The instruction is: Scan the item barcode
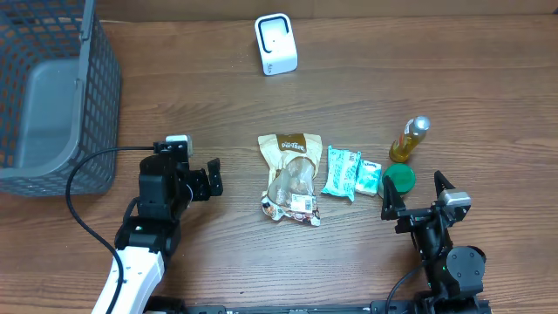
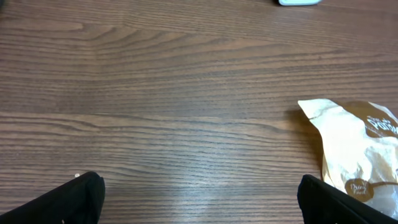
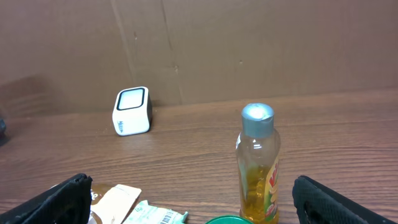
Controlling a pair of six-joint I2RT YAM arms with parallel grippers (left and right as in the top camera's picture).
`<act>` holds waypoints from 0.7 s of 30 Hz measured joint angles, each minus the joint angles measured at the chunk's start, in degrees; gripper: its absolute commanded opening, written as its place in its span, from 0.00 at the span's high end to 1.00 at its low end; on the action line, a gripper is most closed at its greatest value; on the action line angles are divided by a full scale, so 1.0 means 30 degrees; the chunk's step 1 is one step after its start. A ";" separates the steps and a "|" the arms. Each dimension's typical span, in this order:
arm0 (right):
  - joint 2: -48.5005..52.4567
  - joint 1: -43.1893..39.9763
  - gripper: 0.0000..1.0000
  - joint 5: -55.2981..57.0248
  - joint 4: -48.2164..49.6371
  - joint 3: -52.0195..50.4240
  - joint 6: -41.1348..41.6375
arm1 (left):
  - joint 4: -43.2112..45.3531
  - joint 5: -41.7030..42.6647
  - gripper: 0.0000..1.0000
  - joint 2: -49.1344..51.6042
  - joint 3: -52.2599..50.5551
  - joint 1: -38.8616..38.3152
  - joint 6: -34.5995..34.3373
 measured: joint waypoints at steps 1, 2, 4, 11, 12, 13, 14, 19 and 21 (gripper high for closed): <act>-0.0007 0.0000 0.00 0.0007 0.0015 0.0007 -0.0015 | 0.0000 0.0007 0.01 -0.0022 -0.0007 0.0000 0.0058; -0.0007 0.0007 0.00 0.0007 0.0000 0.0000 0.0000 | 0.0000 0.0022 0.00 -0.0036 -0.0007 0.0000 0.0073; -0.0007 0.0007 0.00 0.0007 0.0015 0.0000 0.0000 | 0.0000 0.0095 0.01 -0.0073 -0.0007 0.0000 0.0131; -0.0007 0.0007 0.00 0.0000 0.0007 0.0007 0.0000 | 0.0000 0.0364 0.00 -0.0284 -0.0051 0.0000 0.0138; -0.0007 0.0000 0.00 0.0000 0.0007 0.0000 0.0007 | 0.0000 0.0372 0.00 -0.0342 -0.0058 0.0000 0.0138; 0.0000 0.0000 0.00 0.0000 0.0000 0.0007 -0.0007 | 0.0000 0.0379 0.00 -0.0408 -0.0066 0.0000 0.0138; 0.0000 0.0000 0.00 0.0000 0.0015 0.0007 0.0000 | 0.0000 0.0423 0.00 -0.0495 -0.0073 0.0000 0.0138; -0.0007 0.0000 0.00 0.0007 0.0007 0.0007 0.0000 | 0.0182 0.0444 0.00 -0.1282 -0.0284 0.0000 0.0138; 0.0000 0.0000 0.00 0.0000 0.0007 0.0000 -0.0007 | 0.0838 0.0466 0.00 -0.1858 -0.0860 0.0000 0.0146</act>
